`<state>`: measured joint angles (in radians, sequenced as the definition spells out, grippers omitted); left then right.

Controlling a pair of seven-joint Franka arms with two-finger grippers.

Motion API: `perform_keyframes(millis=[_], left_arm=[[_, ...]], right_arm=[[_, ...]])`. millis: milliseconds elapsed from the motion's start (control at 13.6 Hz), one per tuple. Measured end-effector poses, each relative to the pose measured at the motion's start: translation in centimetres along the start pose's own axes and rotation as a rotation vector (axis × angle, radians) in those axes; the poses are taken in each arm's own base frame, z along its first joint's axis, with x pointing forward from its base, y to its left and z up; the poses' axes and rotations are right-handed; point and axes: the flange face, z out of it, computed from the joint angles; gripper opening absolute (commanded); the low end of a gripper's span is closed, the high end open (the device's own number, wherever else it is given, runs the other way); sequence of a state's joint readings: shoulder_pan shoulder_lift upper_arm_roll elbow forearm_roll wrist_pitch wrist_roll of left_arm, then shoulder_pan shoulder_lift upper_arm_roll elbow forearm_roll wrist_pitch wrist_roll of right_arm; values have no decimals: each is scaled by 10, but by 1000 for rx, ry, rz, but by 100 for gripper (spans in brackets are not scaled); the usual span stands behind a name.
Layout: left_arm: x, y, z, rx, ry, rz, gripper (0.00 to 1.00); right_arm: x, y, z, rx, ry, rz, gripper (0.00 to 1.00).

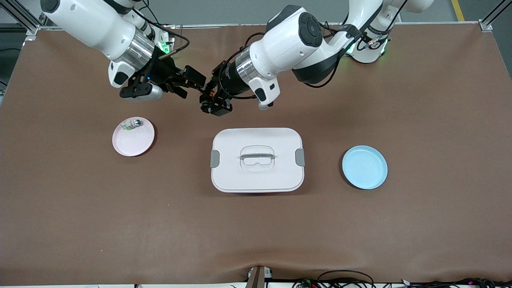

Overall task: Transfer orange switch to right arm and place
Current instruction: 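Grasp the orange switch with the right gripper from the left gripper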

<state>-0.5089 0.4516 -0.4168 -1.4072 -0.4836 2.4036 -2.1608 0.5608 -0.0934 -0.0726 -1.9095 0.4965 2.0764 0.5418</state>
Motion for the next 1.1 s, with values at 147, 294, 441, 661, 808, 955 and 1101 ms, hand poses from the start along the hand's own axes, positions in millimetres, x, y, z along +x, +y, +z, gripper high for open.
perform_keyframes(millis=[147,294,441,661,808,955,1101], left_arm=[[0,0,0,0,0,0,19],[0,0,0,0,0,1,19],[-1,0,-1,-1,-2,1,19],[-1,0,-1,-1,-3,2,19],[-1,0,-1,-1,-3,2,19],[-1,-2,2,3,-1,2,19],[-2,-2,2,2,-4,0,19]], right_arm=[[0,1,6,-4,-7,1,100],[0,0,11,-6,-11,1,100],[0,-1,17,-8,-15,0,98],[-4,-7,21,-2,-13,-11,53],[-6,-8,22,-1,-14,-16,22],[-6,-11,20,8,-13,-57,0],[-5,-10,19,17,-18,-80,0]])
